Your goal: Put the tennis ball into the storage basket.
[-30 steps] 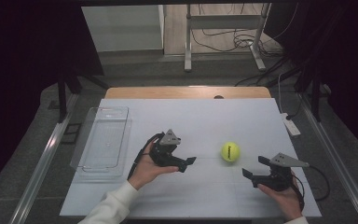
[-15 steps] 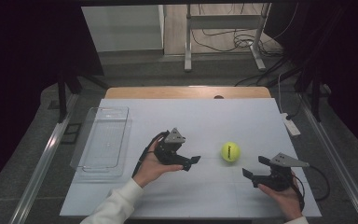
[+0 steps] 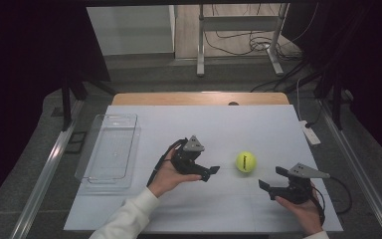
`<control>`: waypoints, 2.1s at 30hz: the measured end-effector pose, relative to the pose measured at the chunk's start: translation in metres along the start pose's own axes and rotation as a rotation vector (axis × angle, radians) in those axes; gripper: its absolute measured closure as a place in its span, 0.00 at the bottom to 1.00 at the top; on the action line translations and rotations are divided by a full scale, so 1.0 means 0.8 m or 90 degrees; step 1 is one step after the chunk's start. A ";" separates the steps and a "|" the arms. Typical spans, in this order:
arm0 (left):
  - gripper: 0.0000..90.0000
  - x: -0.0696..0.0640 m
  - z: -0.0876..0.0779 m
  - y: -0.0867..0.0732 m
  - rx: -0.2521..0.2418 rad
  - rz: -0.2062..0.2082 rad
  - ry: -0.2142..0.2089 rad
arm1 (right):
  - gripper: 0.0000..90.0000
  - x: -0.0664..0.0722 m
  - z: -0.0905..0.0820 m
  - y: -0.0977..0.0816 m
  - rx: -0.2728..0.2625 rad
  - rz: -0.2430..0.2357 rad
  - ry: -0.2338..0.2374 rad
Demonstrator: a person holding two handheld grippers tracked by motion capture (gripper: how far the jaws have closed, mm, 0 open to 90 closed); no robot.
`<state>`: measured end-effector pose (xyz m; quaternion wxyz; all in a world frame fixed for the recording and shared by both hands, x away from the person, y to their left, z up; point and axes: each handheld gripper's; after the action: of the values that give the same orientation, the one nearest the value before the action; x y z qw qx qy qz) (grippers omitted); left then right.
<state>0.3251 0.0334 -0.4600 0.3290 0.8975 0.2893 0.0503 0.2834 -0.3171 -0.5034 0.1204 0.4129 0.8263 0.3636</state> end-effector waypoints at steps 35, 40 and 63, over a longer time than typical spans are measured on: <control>0.12 -0.010 0.024 0.034 0.012 0.014 -0.013 | 0.13 0.000 0.001 0.000 0.002 0.001 0.001; 0.12 -0.010 0.029 0.037 0.017 0.016 -0.014 | 0.13 -0.001 0.001 0.000 0.003 0.002 0.001; 0.12 -0.008 0.054 0.052 0.034 0.019 -0.024 | 0.13 -0.001 0.001 -0.001 0.003 0.003 0.002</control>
<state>0.3521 -0.0203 -0.4673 0.3097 0.9109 0.2708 0.0305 0.2836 -0.3176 -0.5042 0.1176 0.4144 0.8264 0.3628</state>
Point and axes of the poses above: each handheld gripper's, and its own axes: z roughly forward along the jaws, y roughly out of its top, x roughly to its left, and after that the axes turned 14 degrees about x, right-handed
